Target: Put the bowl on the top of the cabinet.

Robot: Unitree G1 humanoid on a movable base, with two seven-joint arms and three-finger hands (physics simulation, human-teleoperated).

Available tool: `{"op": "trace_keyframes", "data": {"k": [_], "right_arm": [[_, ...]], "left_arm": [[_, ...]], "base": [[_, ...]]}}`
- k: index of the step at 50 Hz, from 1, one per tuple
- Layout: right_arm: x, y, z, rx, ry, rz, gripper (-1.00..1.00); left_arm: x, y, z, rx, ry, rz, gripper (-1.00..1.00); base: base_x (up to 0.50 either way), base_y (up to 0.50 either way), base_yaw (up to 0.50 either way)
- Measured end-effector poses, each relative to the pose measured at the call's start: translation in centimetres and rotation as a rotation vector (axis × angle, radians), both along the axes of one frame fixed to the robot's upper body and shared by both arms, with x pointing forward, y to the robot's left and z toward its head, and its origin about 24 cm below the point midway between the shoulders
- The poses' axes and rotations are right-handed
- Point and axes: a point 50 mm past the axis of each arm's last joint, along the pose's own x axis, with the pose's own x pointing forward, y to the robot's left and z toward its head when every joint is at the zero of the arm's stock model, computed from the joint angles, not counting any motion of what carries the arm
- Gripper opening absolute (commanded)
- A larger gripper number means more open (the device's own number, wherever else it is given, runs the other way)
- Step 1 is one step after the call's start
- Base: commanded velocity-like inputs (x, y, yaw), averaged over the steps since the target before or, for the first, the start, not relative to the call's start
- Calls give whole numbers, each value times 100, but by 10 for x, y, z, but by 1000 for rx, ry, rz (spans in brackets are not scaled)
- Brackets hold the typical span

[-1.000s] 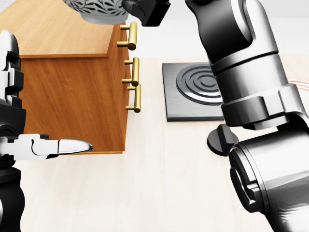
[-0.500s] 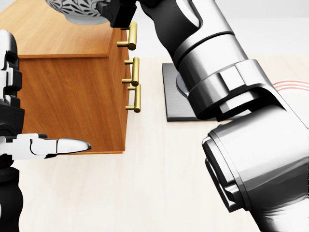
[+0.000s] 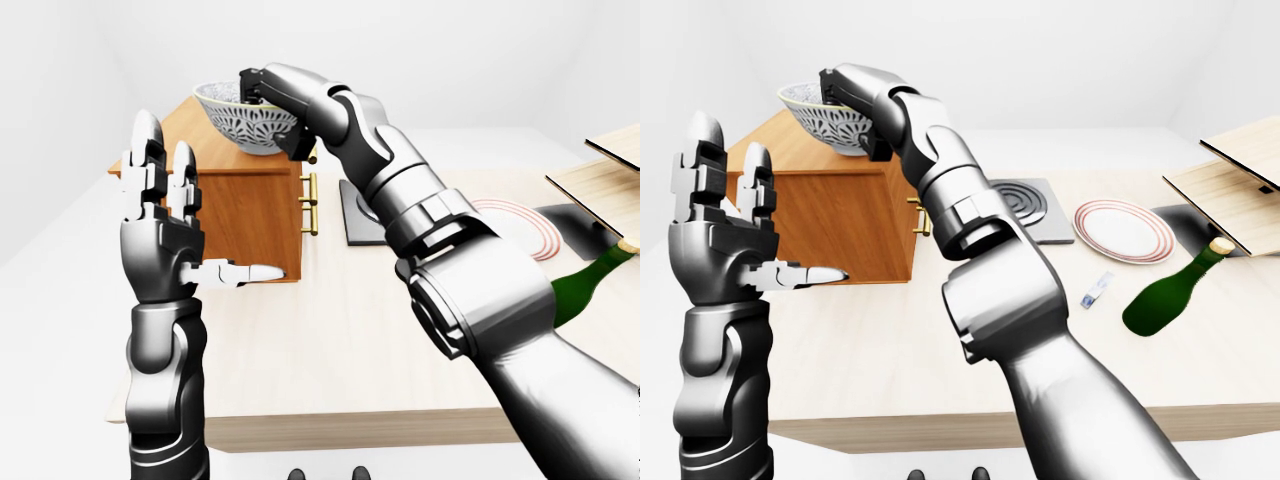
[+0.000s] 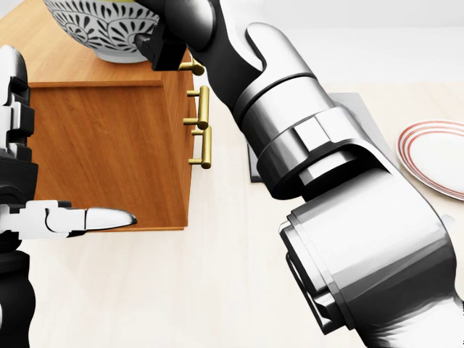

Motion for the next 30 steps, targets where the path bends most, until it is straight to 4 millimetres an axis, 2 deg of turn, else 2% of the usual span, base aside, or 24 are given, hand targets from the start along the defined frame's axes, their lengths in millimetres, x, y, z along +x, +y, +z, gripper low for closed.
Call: {"op": "trace_keyframes", "data": {"k": [21,23,24,25,26,28,29,30], "right_arm": [[0,4,-3,-11,-20,-8,-100],[-1,4,-3,-11,-24,-9,-81],[-1,4,-3,-6,-26,-8,-60],[-1,4,-2,-4,-27,-7,-18],[-1,4,-2,0,-28,-7,10],[-1,4,-2,0,-27,-6,39],[-1,4,-3,-1,-27,-7,66],[-1,4,-3,-1,-26,-6,75]], "left_arm": [[-1,0,-1,-4,4,-4,100],[-1,0,-1,-5,4,-4,100],[-1,0,-1,-5,5,-4,100],[-1,0,-1,-5,5,-4,100],[-1,0,-1,-5,5,-4,100],[-1,0,-1,-5,5,-4,100],[-1,0,-1,-5,5,-4,100],[-1,0,-1,-5,5,-3,100]], "base": [[0,0,0],[0,0,0],[0,0,0],[0,0,0],[0,0,0],[0,0,0],[0,0,0],[0,0,0]]}}
